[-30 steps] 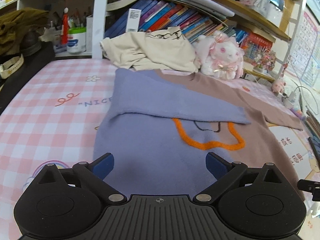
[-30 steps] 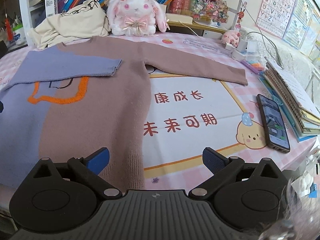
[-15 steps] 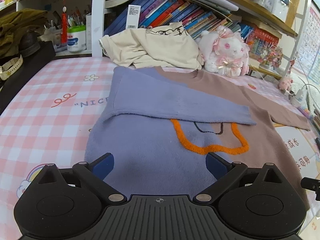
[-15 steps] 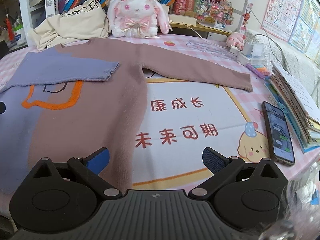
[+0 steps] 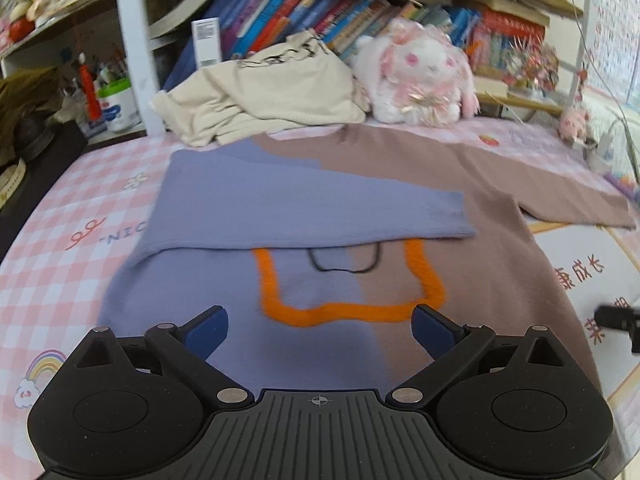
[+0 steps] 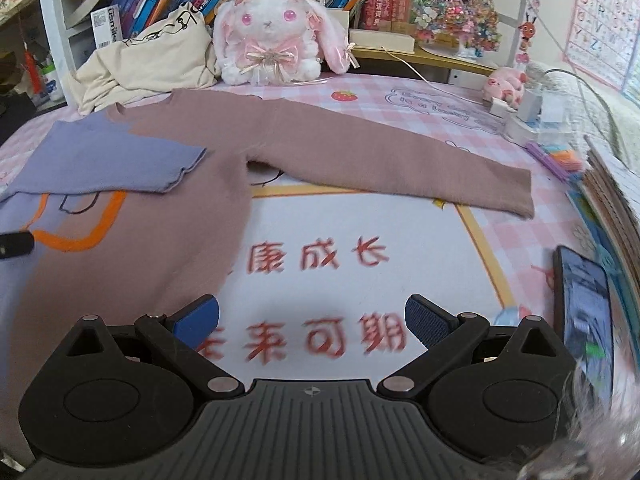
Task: Fold clothes
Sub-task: 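Move the right gripper to the mauve sleeve cuff and grasp it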
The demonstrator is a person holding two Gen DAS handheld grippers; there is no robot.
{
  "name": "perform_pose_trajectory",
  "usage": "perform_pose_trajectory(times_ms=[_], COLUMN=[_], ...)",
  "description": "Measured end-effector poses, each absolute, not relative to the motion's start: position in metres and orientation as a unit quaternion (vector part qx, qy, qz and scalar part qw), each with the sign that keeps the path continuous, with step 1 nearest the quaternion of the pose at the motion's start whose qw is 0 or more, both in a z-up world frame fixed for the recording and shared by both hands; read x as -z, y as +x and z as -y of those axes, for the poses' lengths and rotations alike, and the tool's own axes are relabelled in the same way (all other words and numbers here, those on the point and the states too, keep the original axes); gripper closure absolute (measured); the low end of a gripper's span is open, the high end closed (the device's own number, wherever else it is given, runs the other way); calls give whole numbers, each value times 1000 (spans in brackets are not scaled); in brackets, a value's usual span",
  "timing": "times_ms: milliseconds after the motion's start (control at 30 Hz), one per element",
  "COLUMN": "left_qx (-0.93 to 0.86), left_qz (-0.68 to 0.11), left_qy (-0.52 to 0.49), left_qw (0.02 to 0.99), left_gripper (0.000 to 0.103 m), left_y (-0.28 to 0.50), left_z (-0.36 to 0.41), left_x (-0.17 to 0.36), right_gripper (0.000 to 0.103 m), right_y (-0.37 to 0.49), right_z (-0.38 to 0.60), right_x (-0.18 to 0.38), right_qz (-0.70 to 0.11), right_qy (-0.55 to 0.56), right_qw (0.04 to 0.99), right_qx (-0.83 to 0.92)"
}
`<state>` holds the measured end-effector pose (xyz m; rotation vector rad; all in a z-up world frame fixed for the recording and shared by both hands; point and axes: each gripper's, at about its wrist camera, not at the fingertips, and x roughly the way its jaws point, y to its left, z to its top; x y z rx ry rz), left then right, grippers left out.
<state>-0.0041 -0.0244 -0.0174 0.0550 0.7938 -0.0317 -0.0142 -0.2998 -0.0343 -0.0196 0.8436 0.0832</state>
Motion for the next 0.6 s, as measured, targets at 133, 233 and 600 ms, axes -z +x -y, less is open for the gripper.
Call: perform_pose_trajectory(times_ms=[133,233,600], left_qx=[-6,-25,-73], left_qz=[-389,-393,-405], left_qy=[20,5,-2], left_qw=[921,919,911], left_gripper=[3,3,3], left_y=[-4,-5,-9], left_z=[44,54,88], left_x=[17,18,19], right_gripper=[2,2,2], right_y=[3,14,47], right_z=[324,343,409], right_x=[38,41,42], right_qz=[-412,-415,-415], right_qy=[4,17,111], right_qw=[909,907,901], right_qx=[-59,-67,-48])
